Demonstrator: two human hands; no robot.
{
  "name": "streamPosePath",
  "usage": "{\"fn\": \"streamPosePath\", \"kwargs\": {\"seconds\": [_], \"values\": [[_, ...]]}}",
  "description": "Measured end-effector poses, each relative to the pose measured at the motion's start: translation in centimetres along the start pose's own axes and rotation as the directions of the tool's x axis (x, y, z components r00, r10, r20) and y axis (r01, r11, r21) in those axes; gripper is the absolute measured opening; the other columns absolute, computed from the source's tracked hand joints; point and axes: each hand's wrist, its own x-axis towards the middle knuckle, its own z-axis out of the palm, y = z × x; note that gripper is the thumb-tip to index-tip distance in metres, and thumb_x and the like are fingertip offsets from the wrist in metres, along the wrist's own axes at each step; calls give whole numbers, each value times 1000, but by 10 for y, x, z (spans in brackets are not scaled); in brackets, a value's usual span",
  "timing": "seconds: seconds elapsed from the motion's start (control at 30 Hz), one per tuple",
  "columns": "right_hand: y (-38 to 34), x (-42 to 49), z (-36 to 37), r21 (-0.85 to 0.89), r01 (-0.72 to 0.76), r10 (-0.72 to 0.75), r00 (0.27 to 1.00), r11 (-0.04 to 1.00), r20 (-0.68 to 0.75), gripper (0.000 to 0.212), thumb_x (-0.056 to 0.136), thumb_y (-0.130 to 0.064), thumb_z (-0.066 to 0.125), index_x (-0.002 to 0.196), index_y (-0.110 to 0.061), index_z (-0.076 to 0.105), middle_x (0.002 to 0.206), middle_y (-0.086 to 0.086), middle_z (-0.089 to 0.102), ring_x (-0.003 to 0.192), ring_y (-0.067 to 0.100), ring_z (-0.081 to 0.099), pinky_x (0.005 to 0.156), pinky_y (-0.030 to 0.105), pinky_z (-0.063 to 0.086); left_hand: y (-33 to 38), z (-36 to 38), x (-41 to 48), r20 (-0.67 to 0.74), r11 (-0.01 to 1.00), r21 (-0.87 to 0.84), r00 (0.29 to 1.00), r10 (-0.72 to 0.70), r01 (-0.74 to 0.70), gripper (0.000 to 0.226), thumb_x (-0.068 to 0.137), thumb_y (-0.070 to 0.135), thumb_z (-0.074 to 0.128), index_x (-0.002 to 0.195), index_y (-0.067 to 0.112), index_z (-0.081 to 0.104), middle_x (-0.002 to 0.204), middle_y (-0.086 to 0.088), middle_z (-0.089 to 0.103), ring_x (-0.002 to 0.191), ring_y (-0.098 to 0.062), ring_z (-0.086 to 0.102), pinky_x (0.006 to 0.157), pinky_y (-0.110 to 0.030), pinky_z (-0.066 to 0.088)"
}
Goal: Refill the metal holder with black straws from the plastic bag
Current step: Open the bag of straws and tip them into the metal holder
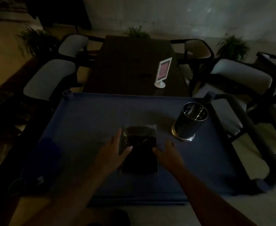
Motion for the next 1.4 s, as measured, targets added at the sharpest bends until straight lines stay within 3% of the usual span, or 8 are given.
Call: {"fn": "streamPosePath", "kwargs": {"seconds": [0.1,0.2,0.33,0.5,0.63,0.83,1.03,1.4], "values": [[2,7,10,161,-131,127,991,978,34,59,87,-37,69,133,-8,46,137,15,56,117,28,59,83,27,42,-3,16,1,73,994,-112,997,3,5,89,80,77,39,150,38,1,158,-5,28,138,-26,39,106,-38,37],[-3,11,11,369,-266,240,964,891,116,20,89,-24,69,105,-16,60,137,19,55,115,32,60,95,43,50,-3,31,3,102,942,-303,988,-116,142,78,87,47,61,150,29,18,150,-5,43,133,-22,46,105,-37,40],[-12,19,12,546,-401,316,916,735,248,31,89,-14,68,115,0,61,113,22,68,98,34,68,87,47,56,4,35,17,125,832,-419,931,-343,363,63,86,23,69,141,15,39,129,-11,61,113,-26,61,95,-43,51],[-17,19,20,520,-424,295,902,742,315,14,84,-9,71,97,-8,66,104,20,70,90,29,68,82,42,57,13,37,20,235,589,-627,845,-481,510,31,83,17,74,110,13,59,109,-12,67,93,-27,67,80,-41,57],[-13,16,26,515,-456,268,877,726,399,27,85,-7,70,111,-5,66,111,18,69,100,31,67,92,46,54,19,39,13,271,546,-670,850,-452,504,23,84,7,70,79,27,61,88,-5,70,77,-18,68,64,-31,55],[-9,14,5,606,-435,216,890,666,402,23,83,-5,71,103,-16,66,106,12,70,94,25,67,86,43,56,29,27,4,314,411,-785,870,-380,463,15,84,0,67,99,1,70,95,-19,74,83,-31,72,73,-41,59],[-23,4,-30,737,-340,55,922,585,382,36,83,6,65,117,-7,62,112,19,70,104,36,67,96,55,51,37,13,-3,281,292,-890,925,-255,350,24,83,0,68,106,7,68,104,-16,75,96,-29,72,77,-41,57],[-59,-21,-90,833,-144,-142,956,534,256,38,85,11,60,118,-7,58,110,16,72,99,31,71,86,46,57,72,-26,-4,214,167,-961,976,-48,219,40,68,11,79,107,14,69,111,-14,73,102,-29,70,78,-39,58]]}}
